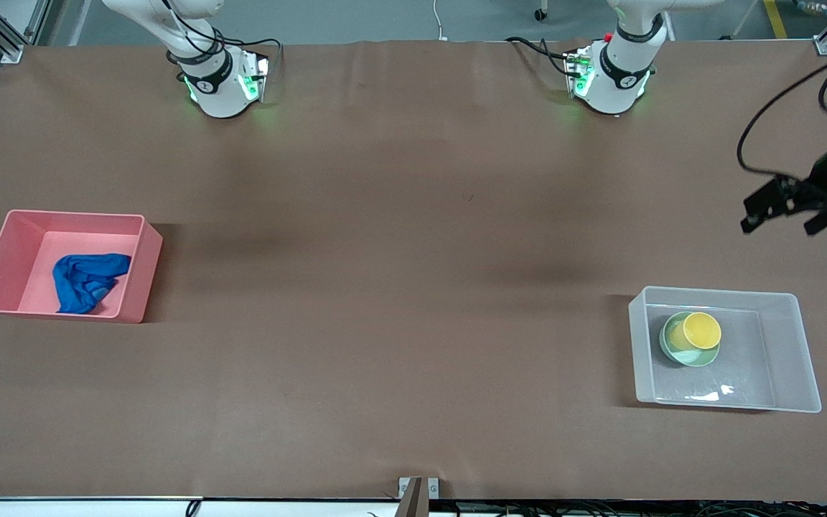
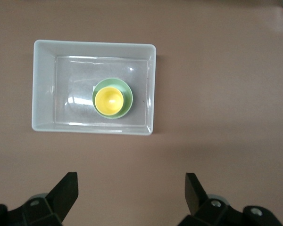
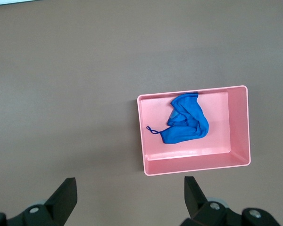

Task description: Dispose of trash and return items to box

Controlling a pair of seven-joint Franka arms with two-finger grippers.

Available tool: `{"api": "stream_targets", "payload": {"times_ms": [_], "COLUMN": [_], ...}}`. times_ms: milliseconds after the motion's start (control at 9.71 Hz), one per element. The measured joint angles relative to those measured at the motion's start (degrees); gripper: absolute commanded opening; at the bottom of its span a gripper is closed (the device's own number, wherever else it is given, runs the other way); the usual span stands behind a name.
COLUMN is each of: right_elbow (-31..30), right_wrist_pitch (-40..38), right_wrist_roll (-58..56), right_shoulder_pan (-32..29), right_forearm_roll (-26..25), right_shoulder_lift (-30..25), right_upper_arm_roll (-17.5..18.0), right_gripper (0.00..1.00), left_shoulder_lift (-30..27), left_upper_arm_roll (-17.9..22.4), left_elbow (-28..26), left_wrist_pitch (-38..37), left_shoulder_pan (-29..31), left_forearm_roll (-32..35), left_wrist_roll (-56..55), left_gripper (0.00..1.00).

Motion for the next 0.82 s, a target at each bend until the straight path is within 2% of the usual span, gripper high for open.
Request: {"api": "stream_targets", "payload": {"times_ms": [206, 515, 824], "right_elbow": [0.00, -0.01, -0.01], "right_wrist_pitch": [-0.01, -0.02, -0.01], "right_wrist_roll": [0.00, -0.01, -0.01], "right_shoulder_pan": [-0.12, -0.19, -0.18], "right_forearm_roll": [0.00, 0.00, 0.02], "right_shoulder_lift": [0.00, 0.00, 0.00], "right_upper_arm_roll": [-0.01, -0.01, 0.06], "right_gripper": [1.00, 1.00, 1.00], "left_shoulder_lift": [-1.03, 4.16, 4.30], "left_upper_arm_roll": [-0.14, -0.15, -0.40], "left_elbow": [2.99, 16.00, 17.07], "left_wrist_pitch": [-3.04, -14.55, -18.17], "left_shoulder_pan": [0.03, 0.12, 0.10], "left_forearm_roll": [0.15, 1.52, 1.52], "left_wrist_roll": [-0.21, -0.21, -0.83], "left_gripper": [1.00, 1.00, 1.00]}}
